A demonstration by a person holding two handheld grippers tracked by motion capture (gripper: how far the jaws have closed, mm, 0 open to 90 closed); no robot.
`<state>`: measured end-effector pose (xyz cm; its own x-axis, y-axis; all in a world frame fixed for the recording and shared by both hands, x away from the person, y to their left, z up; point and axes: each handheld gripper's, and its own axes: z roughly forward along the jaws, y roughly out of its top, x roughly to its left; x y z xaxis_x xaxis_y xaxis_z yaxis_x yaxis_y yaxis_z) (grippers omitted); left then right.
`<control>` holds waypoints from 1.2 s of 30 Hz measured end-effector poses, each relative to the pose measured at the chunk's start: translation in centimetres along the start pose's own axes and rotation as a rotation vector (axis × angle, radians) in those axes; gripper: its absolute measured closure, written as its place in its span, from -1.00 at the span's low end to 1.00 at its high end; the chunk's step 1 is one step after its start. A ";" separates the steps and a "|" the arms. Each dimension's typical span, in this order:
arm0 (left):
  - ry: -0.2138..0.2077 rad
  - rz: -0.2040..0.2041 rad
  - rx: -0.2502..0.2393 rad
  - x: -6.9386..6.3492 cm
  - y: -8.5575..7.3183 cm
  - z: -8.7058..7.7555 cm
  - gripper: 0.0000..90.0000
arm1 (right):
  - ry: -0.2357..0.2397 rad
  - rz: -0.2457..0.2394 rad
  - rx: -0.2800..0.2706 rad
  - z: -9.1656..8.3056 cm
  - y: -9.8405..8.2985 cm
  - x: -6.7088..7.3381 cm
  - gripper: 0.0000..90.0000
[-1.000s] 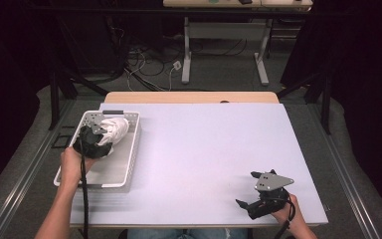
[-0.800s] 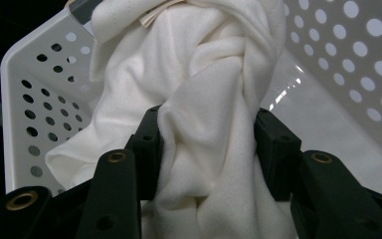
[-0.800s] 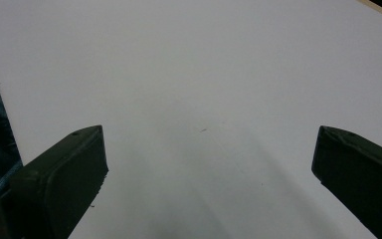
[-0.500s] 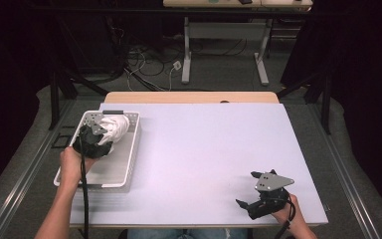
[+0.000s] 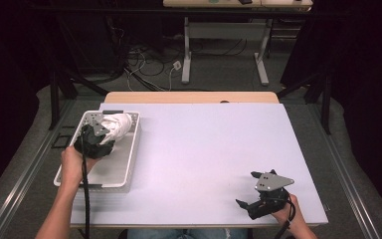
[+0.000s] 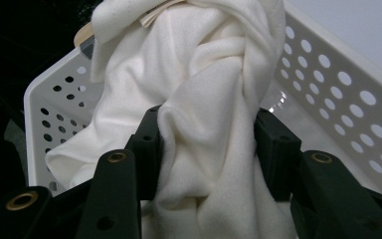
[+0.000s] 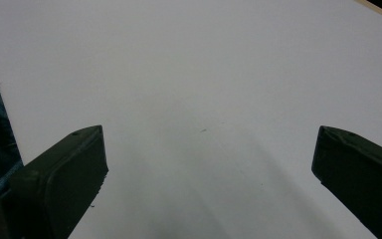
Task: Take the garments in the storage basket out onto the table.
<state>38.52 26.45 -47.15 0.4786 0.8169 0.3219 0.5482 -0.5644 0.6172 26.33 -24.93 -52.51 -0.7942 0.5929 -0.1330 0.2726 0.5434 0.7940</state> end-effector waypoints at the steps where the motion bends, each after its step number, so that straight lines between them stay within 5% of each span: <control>1: 0.002 0.000 -0.002 -0.1 0.0 0.0 0.20 | 0.002 0.000 0.000 0.0 0.0 0.0 -0.99; 36: 0.001 0.085 -0.059 -2.3 1.6 -2.1 0.20 | -0.003 -0.002 -0.003 0.0 0.0 0.0 -0.99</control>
<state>36.89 23.95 -45.40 0.5212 0.7664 0.3753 0.4641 -0.6237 0.6290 26.32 -24.92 -52.51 -0.7928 0.5940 -0.1364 0.2695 0.5424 0.7957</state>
